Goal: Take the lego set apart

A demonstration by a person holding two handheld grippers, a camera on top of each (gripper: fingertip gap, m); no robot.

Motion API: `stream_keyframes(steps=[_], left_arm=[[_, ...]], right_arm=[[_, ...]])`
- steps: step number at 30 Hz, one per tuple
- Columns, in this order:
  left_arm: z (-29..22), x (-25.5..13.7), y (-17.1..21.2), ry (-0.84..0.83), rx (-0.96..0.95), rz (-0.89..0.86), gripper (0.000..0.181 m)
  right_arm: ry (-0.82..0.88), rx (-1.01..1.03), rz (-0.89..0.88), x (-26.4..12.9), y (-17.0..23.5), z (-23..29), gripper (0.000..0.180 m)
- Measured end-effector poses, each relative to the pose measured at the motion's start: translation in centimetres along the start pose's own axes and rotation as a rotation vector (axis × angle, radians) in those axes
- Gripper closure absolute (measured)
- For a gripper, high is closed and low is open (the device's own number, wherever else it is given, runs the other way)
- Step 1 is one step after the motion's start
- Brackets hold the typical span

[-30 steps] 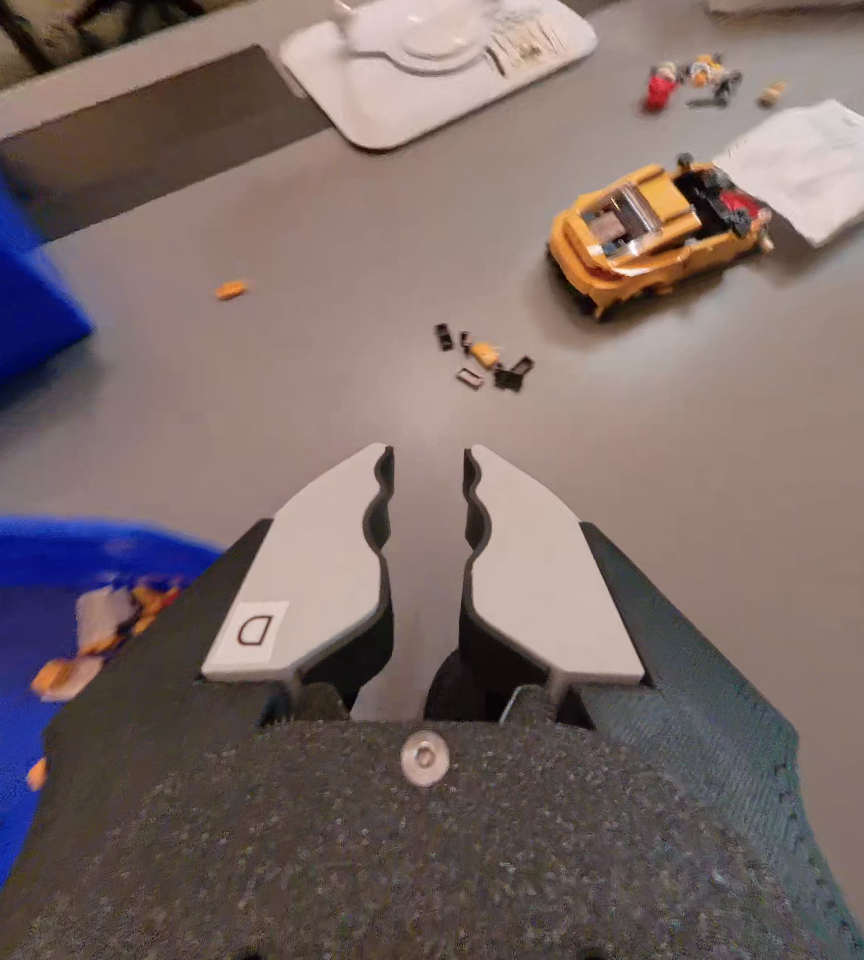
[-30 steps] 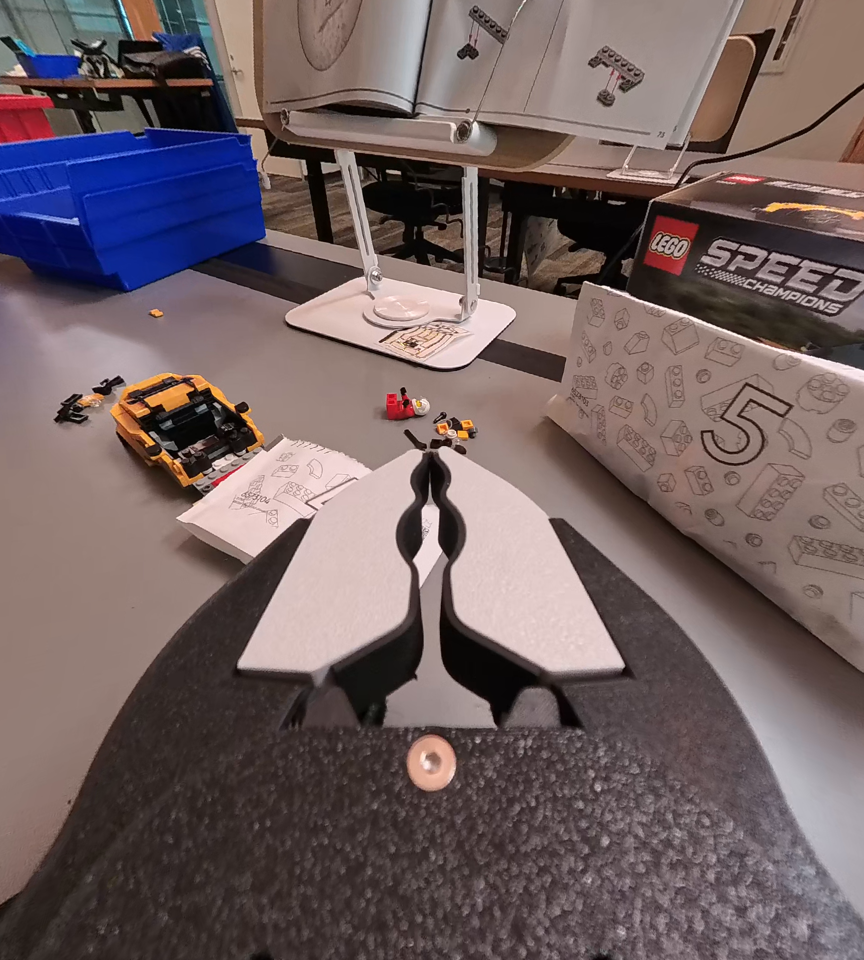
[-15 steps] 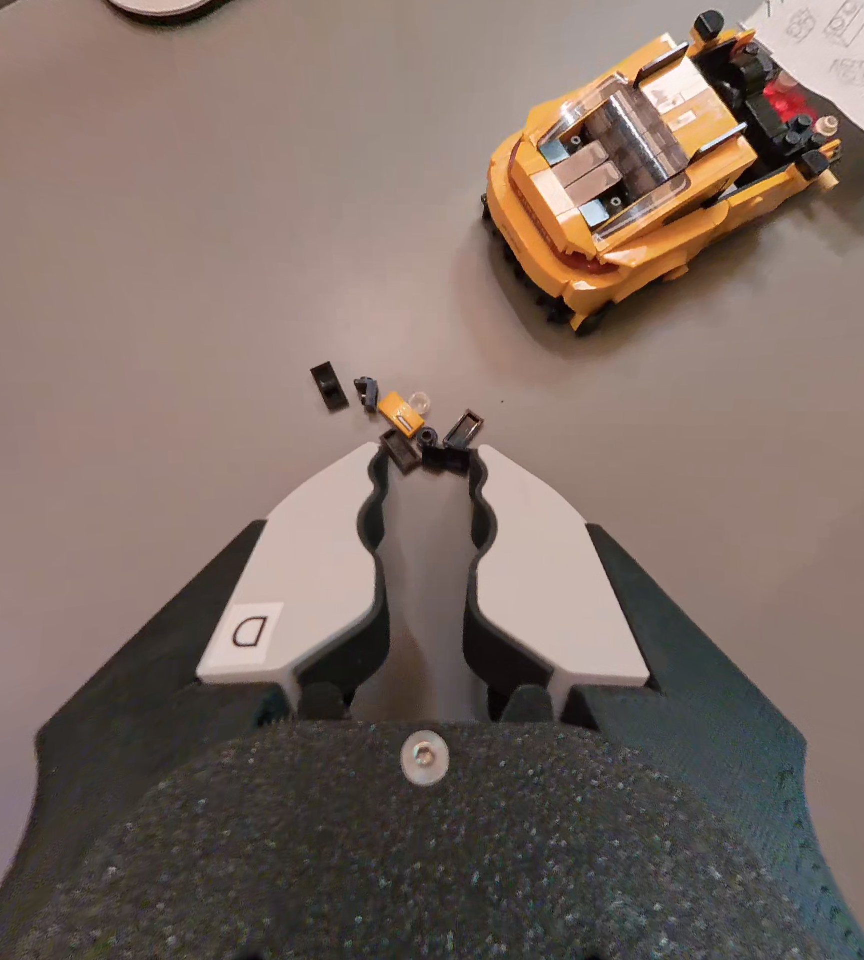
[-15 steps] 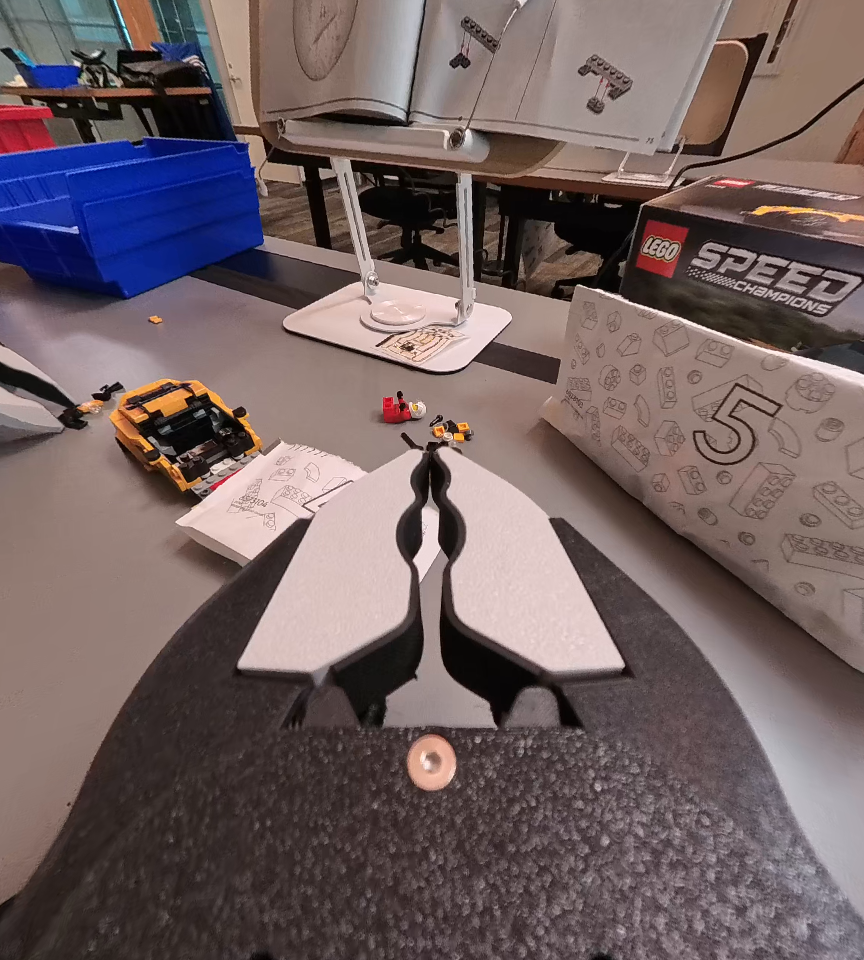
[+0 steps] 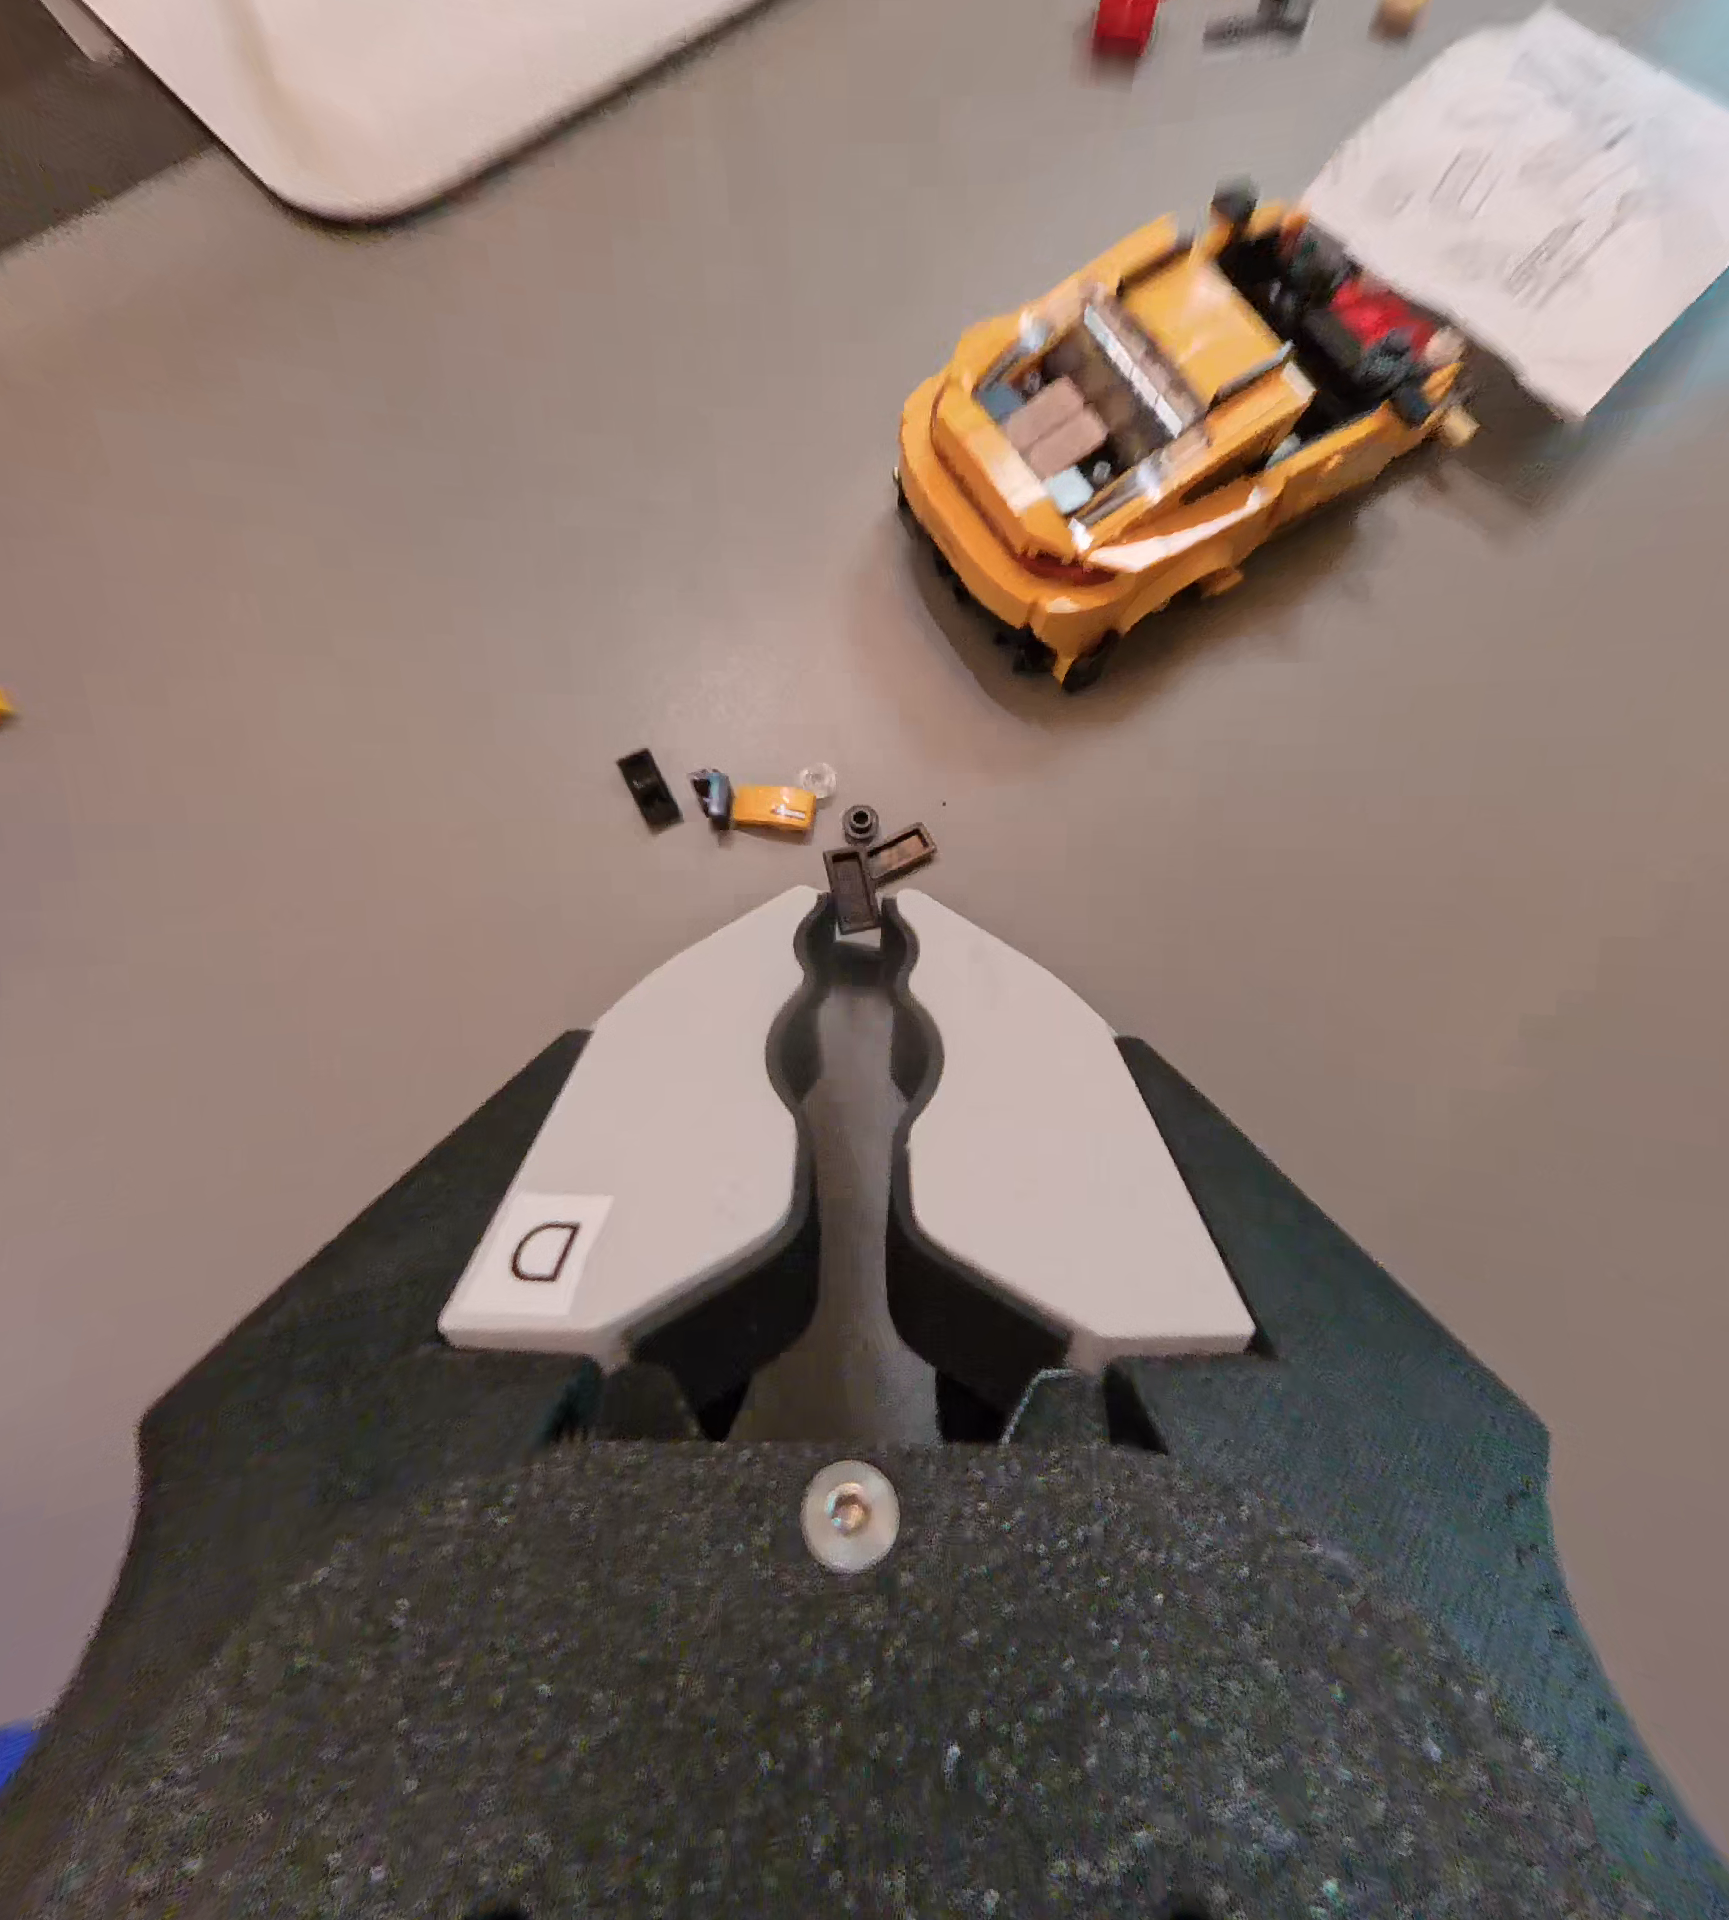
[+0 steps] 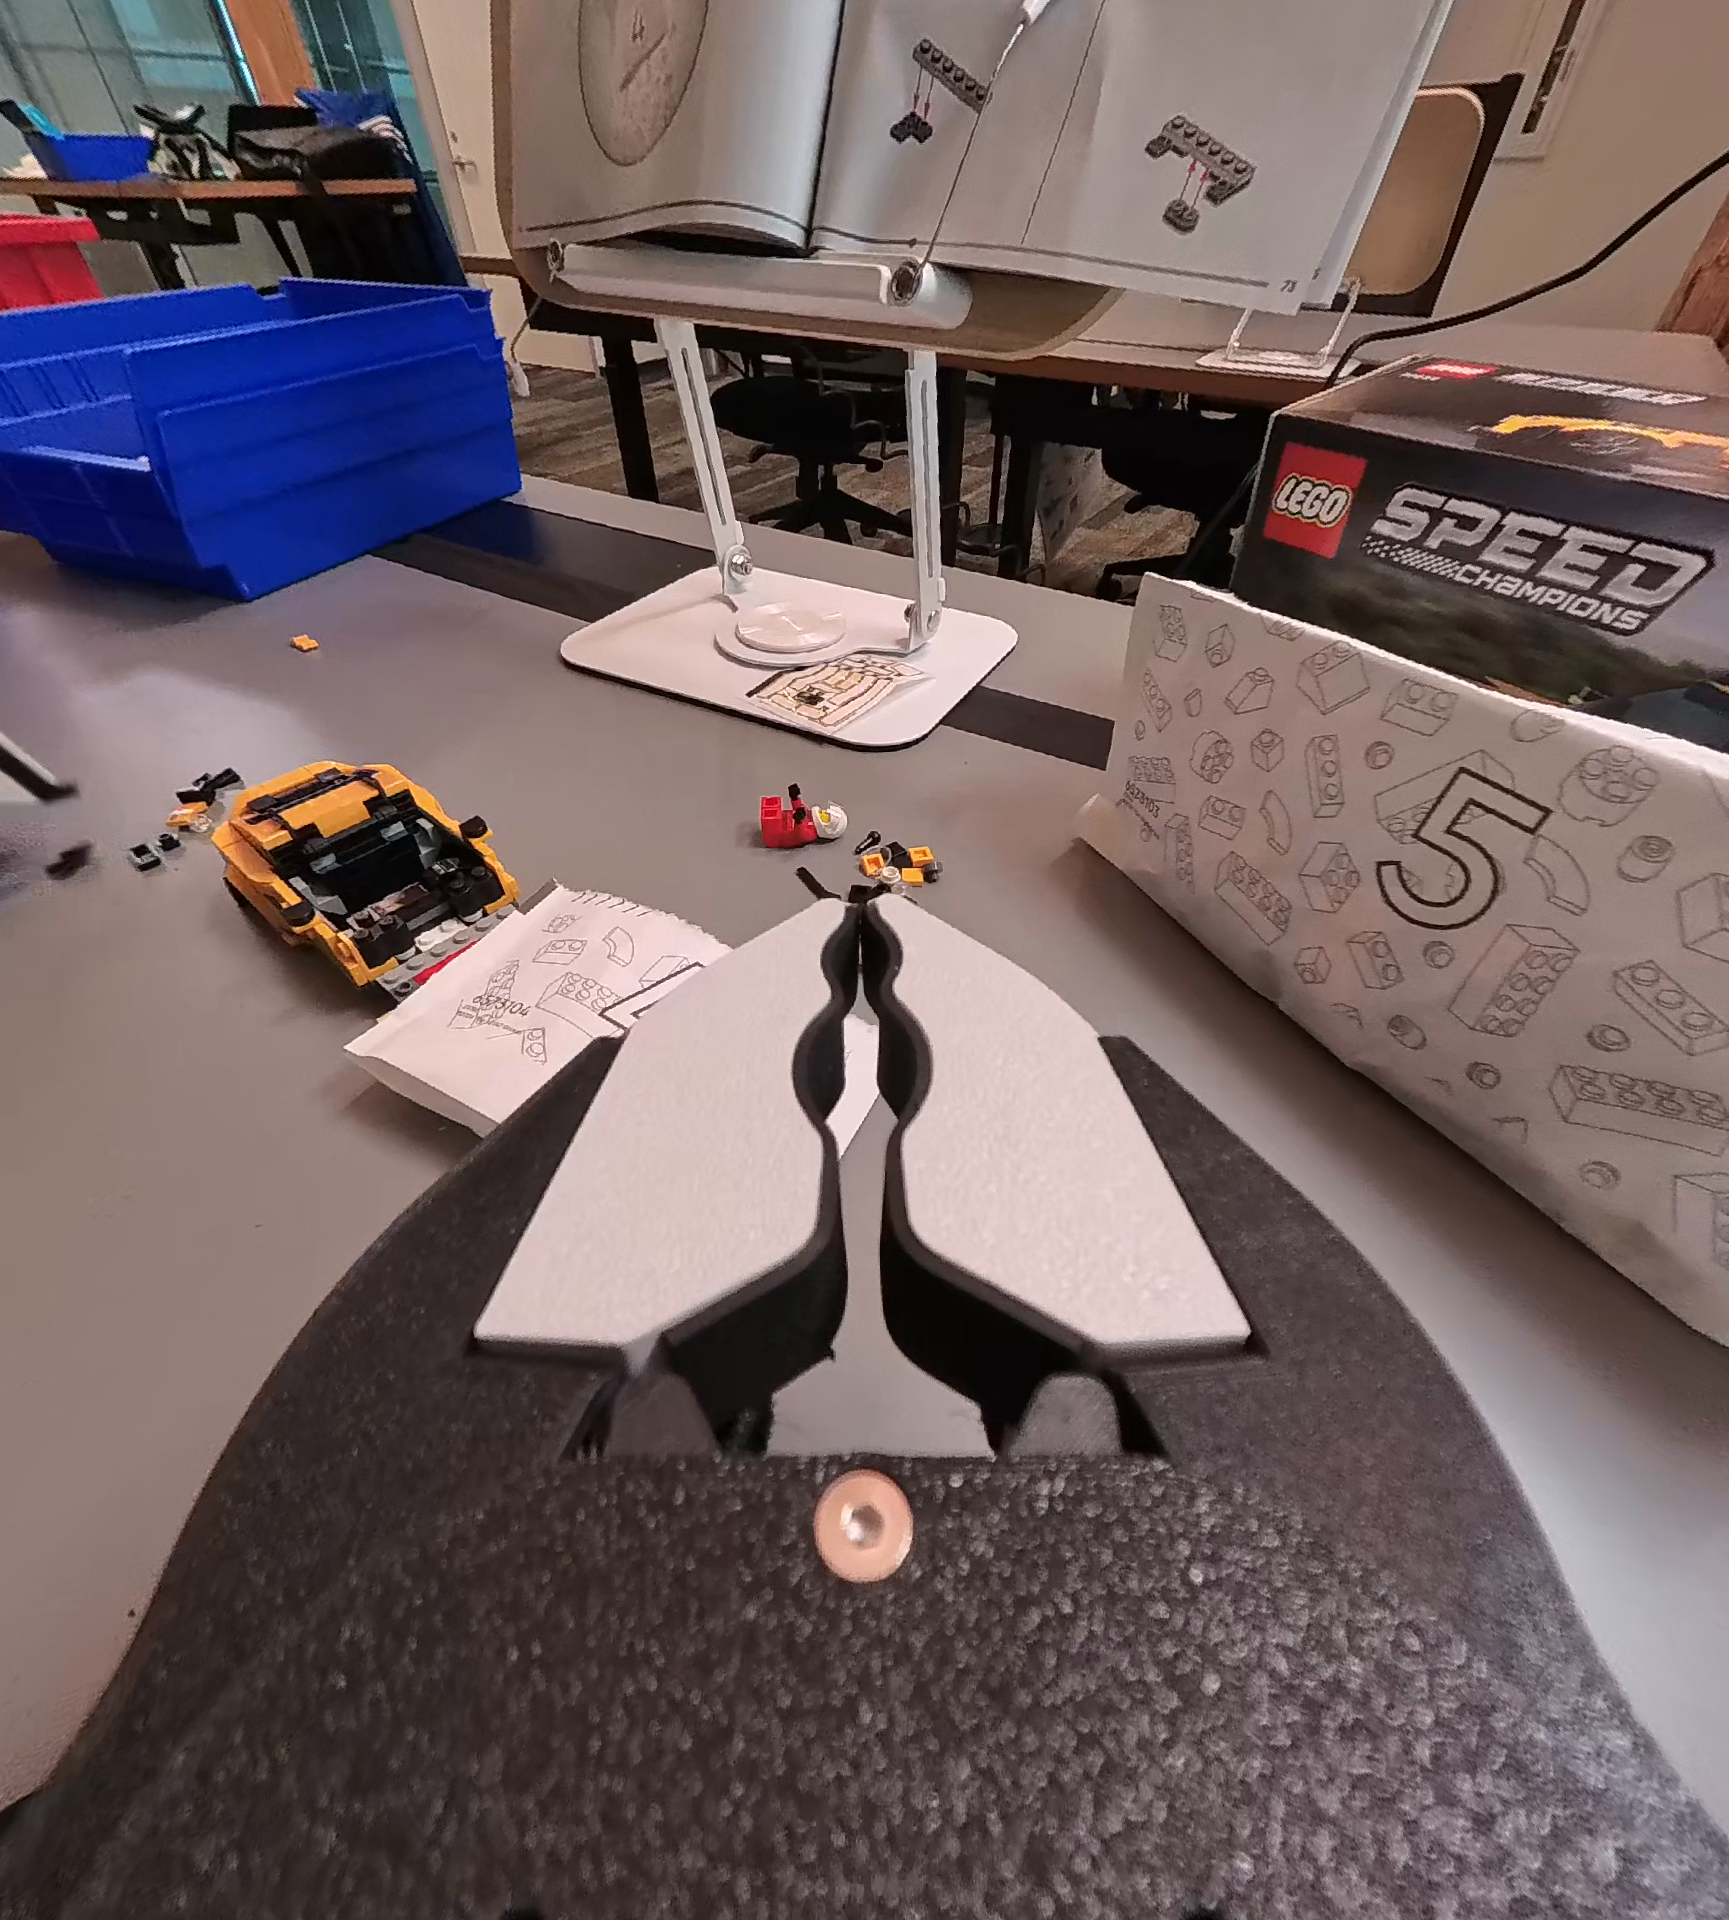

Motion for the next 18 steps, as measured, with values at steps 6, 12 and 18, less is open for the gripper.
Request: stream_keyframes(steps=[6,12,18], left_arm=[[4.6,-8.2,0.0,-0.220,-0.153,-0.180,0.173],[12.0,-12.3,5.3,-0.553,-0.333,-0.068,0.173],[12.9,-11.6,7.4,-0.559,-0.379,0.023,0.144]], right_arm=[[-0.006,0.005,0.004,0.1,0.1,0.0,0.180],[-0.009,-0.004,0.006,0.2,0.1,0.3,0.180],[-0.004,-0.005,0.010,0.2,0.2,0.2,0.180]])
Point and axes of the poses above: each gripper's, where its closed fingertips meet, x out along the fingers, y out of its underside, z = x × y across the jaws, the point moved 6 cm from there along -x, back along the fingers, and after that the axes turned 12 degrees about -y, right-handed, at the moved point
